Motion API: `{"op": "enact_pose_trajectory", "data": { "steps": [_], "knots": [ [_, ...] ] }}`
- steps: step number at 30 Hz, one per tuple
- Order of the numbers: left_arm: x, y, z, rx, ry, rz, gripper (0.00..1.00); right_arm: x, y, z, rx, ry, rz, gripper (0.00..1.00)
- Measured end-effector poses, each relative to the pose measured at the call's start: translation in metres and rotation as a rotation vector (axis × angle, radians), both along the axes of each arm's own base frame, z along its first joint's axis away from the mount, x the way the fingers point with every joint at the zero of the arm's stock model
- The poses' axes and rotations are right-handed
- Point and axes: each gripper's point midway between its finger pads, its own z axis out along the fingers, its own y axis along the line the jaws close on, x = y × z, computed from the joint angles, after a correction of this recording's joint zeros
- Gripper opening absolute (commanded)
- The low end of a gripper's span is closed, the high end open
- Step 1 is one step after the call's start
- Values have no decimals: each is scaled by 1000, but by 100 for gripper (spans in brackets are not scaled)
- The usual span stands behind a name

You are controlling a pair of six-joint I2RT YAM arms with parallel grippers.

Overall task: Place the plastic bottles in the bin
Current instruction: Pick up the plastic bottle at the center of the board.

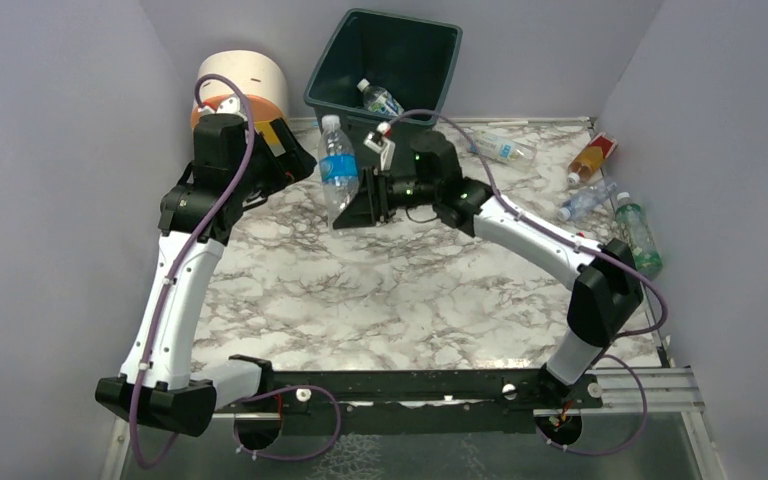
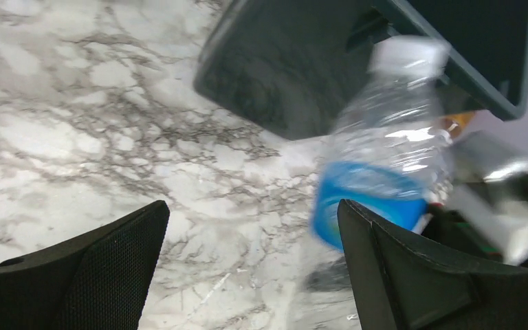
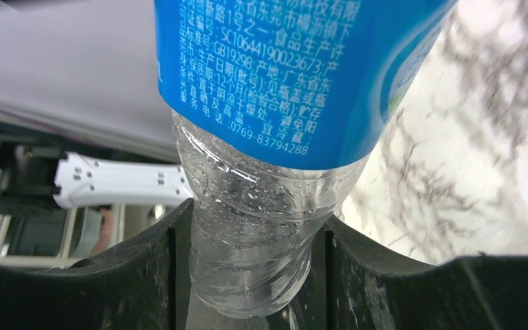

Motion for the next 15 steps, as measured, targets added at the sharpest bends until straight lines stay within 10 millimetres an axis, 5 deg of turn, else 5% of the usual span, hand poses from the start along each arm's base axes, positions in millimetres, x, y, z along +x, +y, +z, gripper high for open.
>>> {"op": "enact_pose_trajectory", "data": {
  "steps": [9,15],
  "knots": [
    [-14,18,-16,48,33,54,99,78,-31,124,74,-289,-208,56],
    [-22,20,-51,67,121,51,99,145,-57,158,71,-452,-401,56]
  ]
}}
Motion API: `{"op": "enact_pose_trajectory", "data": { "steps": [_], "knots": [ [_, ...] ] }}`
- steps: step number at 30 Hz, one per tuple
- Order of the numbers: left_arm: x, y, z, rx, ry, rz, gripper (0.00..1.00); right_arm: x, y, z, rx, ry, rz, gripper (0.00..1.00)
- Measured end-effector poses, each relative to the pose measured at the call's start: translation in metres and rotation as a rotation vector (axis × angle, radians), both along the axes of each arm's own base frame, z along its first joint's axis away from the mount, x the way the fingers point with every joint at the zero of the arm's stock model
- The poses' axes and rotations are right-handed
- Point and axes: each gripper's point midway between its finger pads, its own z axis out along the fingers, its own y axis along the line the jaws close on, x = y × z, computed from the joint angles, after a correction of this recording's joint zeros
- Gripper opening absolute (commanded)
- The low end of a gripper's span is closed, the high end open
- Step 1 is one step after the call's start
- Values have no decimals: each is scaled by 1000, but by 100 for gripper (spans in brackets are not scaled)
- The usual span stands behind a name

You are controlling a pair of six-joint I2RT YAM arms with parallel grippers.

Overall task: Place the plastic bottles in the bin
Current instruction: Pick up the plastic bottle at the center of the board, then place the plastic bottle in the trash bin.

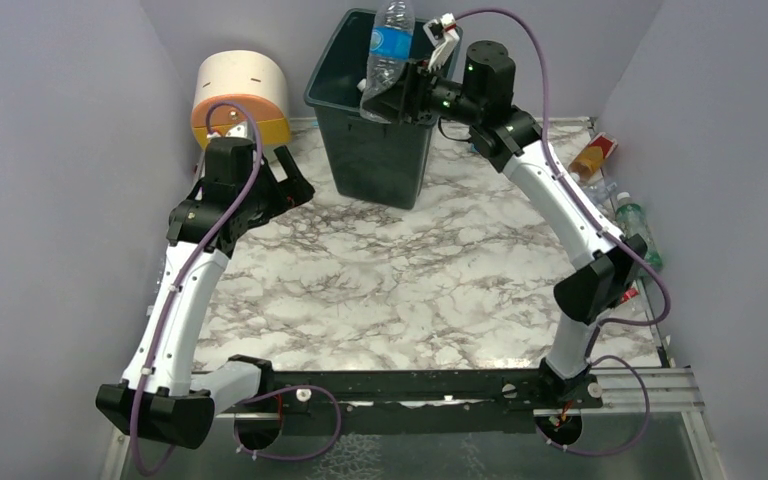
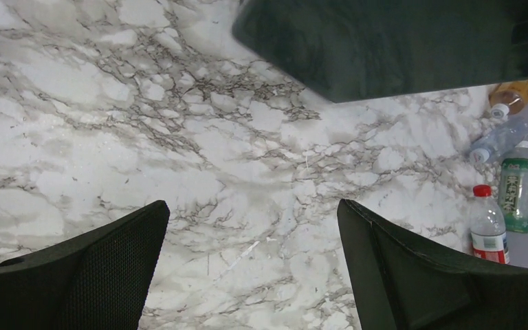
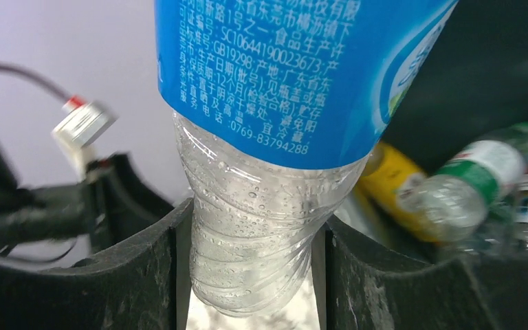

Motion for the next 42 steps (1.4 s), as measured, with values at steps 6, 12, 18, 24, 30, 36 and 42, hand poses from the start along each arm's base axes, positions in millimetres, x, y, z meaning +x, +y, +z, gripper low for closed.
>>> {"op": "enact_pose_trajectory", "data": {
  "steps": [6,12,18,24,30,36,42],
  "knots": [
    [-7,1,-16,8,34,-3,99,71,-17,-26,-41,-28,-174,57],
    [-14,2,-20,8,37,-5,99,121,-17,-51,-112,-92,-284,65],
    [-15,3,-23,9,42,-5,99,138,-25,-49,-160,-163,-350,98],
    [-15,3,-24,13,45,-6,99,143,-31,-48,-189,-193,-386,99],
    [-12,11,-31,38,69,45,99,134,-40,-42,-205,-191,-403,99],
    [-2,50,-52,200,190,243,99,84,-65,19,-154,-220,-407,99],
    [6,101,-73,408,328,454,99,0,-101,106,-38,-318,-383,99]
  ]
}}
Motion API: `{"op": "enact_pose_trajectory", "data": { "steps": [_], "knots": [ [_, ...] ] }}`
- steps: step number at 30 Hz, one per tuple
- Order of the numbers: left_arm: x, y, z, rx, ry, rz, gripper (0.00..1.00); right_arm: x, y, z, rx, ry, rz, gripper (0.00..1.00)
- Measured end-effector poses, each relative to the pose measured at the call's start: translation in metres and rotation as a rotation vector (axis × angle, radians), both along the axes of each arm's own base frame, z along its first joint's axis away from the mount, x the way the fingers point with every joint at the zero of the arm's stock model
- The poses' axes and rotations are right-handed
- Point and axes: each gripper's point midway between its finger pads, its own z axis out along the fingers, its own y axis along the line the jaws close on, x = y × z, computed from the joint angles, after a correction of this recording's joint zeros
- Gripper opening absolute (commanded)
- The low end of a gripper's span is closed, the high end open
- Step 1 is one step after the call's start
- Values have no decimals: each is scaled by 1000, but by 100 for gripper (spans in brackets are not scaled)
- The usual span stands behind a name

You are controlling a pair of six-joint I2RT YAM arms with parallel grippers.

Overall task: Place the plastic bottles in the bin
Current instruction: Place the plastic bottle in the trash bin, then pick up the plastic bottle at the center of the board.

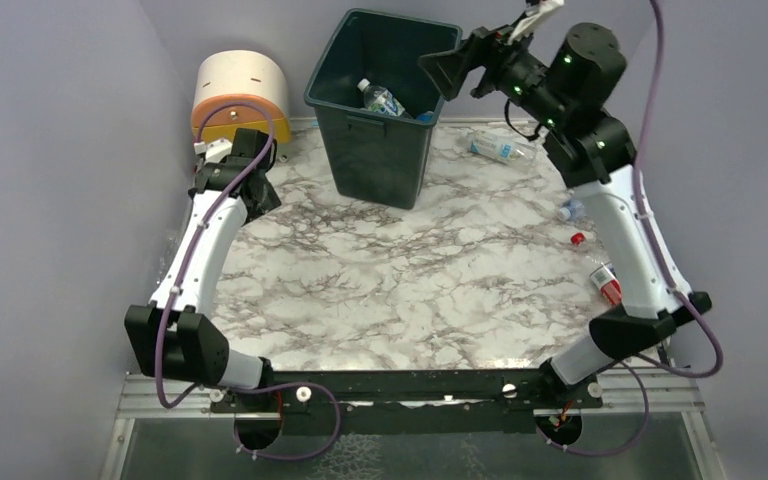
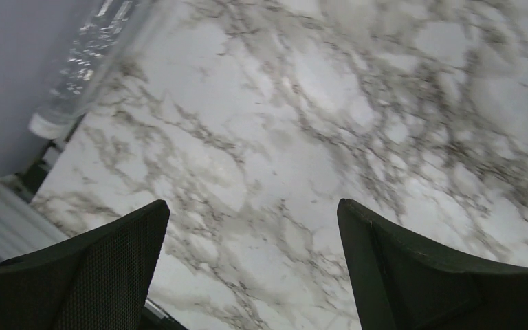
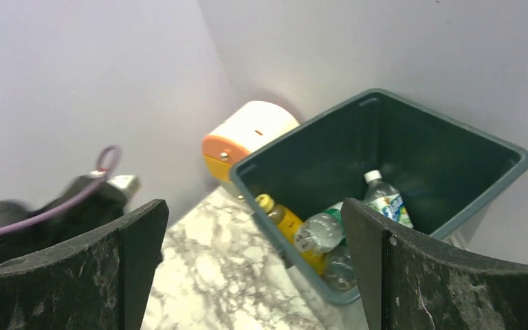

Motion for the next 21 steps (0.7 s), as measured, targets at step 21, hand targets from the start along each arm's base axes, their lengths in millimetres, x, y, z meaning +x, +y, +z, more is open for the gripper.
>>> {"op": "enact_pose_trajectory", "data": {
  "steps": [21],
  "knots": [
    [-43,165,-122,185,462,569,99,-93,8,-115,-20,341,284,99]
  ]
}}
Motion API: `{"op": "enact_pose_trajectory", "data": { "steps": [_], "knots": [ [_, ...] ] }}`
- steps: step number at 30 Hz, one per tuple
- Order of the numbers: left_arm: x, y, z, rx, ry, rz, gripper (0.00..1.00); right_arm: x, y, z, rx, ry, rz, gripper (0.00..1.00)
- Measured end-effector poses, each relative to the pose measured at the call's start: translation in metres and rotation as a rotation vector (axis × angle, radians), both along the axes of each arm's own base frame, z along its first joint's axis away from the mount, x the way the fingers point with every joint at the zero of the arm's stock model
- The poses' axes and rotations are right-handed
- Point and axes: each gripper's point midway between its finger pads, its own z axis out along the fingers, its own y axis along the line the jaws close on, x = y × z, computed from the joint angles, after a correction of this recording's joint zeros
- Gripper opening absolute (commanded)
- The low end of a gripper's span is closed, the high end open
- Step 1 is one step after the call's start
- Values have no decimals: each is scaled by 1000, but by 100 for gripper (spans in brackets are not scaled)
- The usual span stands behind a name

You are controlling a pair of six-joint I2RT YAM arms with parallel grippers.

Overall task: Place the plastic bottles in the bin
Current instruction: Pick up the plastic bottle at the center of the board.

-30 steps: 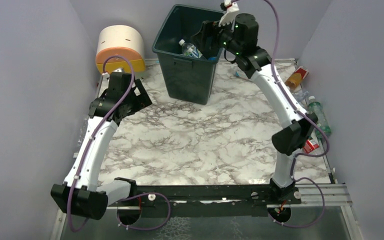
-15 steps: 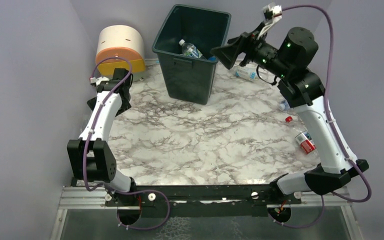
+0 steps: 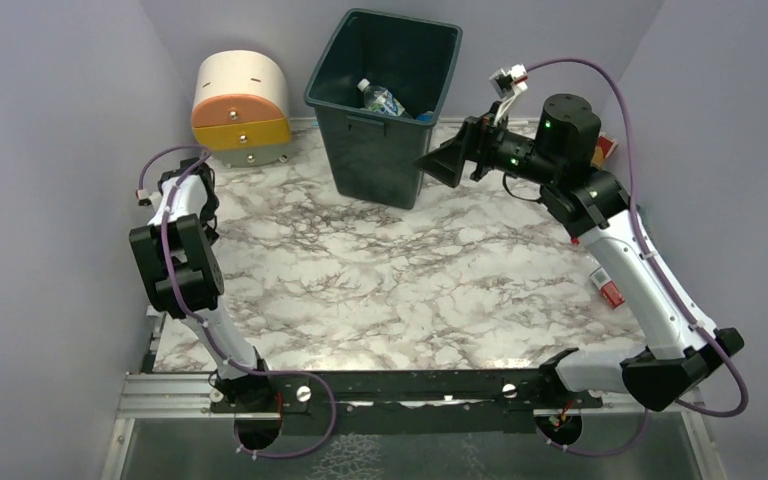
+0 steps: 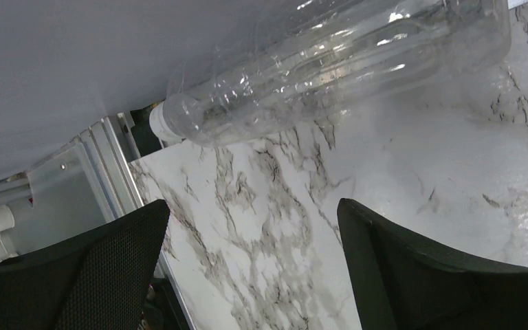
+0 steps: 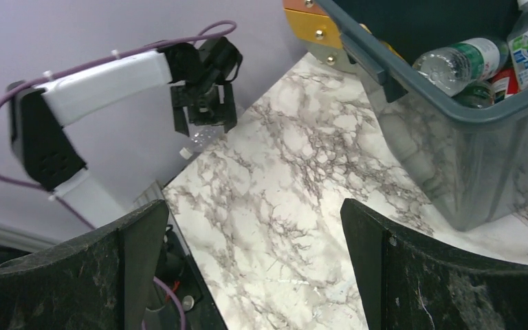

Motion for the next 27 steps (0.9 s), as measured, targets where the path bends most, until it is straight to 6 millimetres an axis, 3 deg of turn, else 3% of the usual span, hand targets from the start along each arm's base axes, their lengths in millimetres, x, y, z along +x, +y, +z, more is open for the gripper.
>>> {"op": "enact_pose_trajectory", "data": {
  "steps": [2,7,16,22,27],
  "knots": [
    [1,8,-6,-9,24,11,99,-8,-2,4,10,-11,10,100],
    [28,21,-9,-5,9,-81,99,-22,-6,5,18,-22,28,99],
    [77,32,-17,-79,-86,-312,97,-26,-7,-11,6,3,36,99],
    [64,64,-45,-91,-52,-300,96,-39,-12,-11,12,-14,50,99],
    [55,71,-56,-80,-43,-305,95,-42,-13,-19,0,-15,55,99]
  ]
}}
